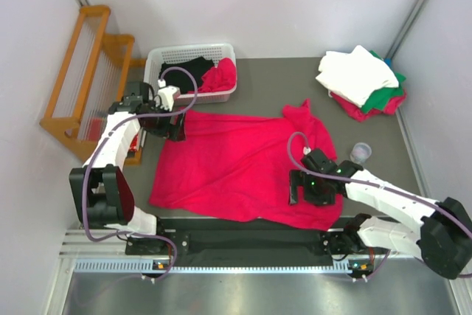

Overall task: Fold and stack the t-shirts
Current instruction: Flatten the tshirt out

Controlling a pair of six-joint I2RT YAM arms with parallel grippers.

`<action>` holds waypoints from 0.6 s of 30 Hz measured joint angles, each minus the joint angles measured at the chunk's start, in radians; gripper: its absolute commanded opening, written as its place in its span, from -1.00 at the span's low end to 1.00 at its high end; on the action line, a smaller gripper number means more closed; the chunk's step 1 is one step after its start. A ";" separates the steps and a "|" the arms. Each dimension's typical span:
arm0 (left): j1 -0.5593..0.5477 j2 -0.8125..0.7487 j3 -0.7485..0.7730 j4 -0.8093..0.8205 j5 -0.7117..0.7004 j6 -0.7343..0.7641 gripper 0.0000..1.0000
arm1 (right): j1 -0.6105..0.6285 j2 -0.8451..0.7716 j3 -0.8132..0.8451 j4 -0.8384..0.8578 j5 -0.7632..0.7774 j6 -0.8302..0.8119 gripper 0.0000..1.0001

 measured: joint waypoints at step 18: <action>0.019 0.100 0.071 -0.011 0.037 -0.027 0.97 | -0.070 0.273 0.628 -0.106 0.115 -0.091 0.99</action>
